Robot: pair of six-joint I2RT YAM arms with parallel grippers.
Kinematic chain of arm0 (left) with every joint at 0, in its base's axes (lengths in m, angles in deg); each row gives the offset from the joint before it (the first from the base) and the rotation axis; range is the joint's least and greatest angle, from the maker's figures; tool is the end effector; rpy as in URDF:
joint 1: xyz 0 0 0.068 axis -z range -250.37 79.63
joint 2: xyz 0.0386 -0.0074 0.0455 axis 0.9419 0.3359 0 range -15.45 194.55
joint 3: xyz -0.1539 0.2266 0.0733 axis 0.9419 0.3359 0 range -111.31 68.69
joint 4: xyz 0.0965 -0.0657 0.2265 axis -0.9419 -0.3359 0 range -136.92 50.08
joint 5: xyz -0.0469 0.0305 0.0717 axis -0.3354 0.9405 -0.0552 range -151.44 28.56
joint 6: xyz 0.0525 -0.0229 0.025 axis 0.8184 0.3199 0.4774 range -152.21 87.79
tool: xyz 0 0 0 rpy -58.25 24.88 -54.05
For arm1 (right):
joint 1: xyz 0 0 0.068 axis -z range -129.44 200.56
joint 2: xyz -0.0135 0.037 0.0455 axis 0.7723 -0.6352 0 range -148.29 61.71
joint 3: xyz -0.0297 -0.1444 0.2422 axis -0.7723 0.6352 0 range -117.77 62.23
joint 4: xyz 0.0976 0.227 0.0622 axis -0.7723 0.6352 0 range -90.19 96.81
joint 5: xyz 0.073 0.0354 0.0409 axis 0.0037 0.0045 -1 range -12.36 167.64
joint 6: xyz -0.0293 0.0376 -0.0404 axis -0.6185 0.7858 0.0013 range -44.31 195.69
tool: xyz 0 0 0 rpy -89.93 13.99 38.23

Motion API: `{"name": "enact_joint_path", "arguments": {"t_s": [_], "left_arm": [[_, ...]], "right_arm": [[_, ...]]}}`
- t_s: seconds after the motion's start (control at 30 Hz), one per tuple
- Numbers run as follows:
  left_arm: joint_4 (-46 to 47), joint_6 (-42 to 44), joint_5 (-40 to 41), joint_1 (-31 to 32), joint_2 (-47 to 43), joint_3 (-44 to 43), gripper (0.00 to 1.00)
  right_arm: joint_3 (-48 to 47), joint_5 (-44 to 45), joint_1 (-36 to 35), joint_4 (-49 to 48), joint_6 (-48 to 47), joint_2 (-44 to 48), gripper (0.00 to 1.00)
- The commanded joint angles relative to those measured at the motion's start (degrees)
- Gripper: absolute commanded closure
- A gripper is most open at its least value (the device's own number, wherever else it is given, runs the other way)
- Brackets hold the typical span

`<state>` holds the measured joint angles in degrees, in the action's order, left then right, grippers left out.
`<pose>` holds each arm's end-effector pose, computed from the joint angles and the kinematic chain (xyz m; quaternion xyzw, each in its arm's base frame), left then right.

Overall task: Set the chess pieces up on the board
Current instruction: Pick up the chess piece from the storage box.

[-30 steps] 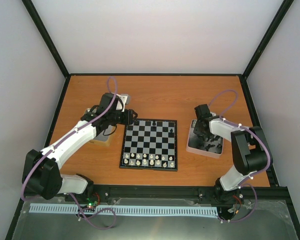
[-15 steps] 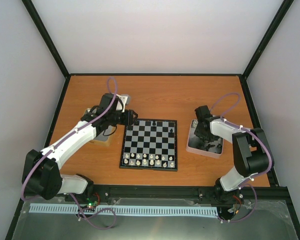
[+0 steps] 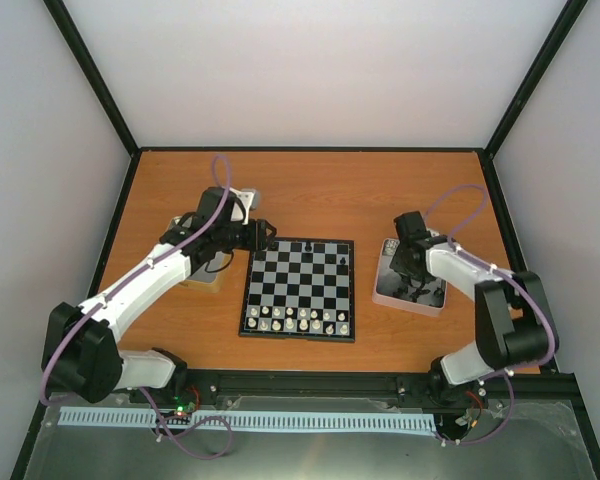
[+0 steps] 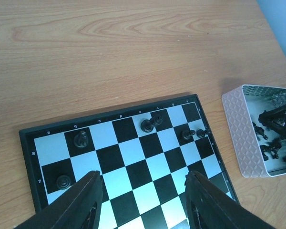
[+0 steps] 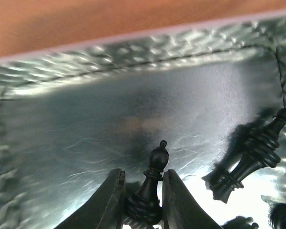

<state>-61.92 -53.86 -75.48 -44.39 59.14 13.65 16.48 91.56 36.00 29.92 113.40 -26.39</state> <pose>0.2475 -0.1336 0.2759 0.0843 0.9025 -0.2664 0.3276 0.2577 0.0552 0.1580 0.2149 0.9574 -0.0407 0.1887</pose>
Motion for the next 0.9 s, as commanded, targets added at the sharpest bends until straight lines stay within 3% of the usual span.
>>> {"name": "enact_joint_path", "arguments": {"t_s": [0.0,0.13,0.23,0.33,0.47,0.67,0.87], "left_arm": [[2.4,-2.1,-2.0,-0.5,-2.4,-0.4,0.51],[4.2,-4.6,-5.9,-0.5,-4.0,-0.8,0.47],[7.3,-7.3,-11.4,-0.5,-5.1,-1.2,0.46],[12.0,-10.4,-17.3,-0.5,-6.2,-1.1,0.41],[19.6,-16.0,-25.6,-0.5,-7.1,0.1,0.36],[28.1,-24.4,-36.1,-0.5,-5.4,1.4,0.29],[28.5,-24.0,-43.1,-0.5,-4.4,2.6,0.32]], "right_arm": [[-0.3,-3.5,-0.1,-3.9,-4.8,8.8,0.83],[0.2,-15.2,-0.1,-11.5,-8.7,16.1,0.82],[1.5,-31.0,-0.2,-19.5,-9.9,19.7,0.81],[3.6,-46.6,-0.5,-28.9,-7.1,21.4,0.81],[5.9,-59.6,-3.8,-41.8,-1.9,22.0,0.81],[4.3,-67.8,-11.5,-49.5,-2.2,21.0,0.80],[1.1,-74.0,-16.0,-49.6,-5.7,18.2,0.78]]}}
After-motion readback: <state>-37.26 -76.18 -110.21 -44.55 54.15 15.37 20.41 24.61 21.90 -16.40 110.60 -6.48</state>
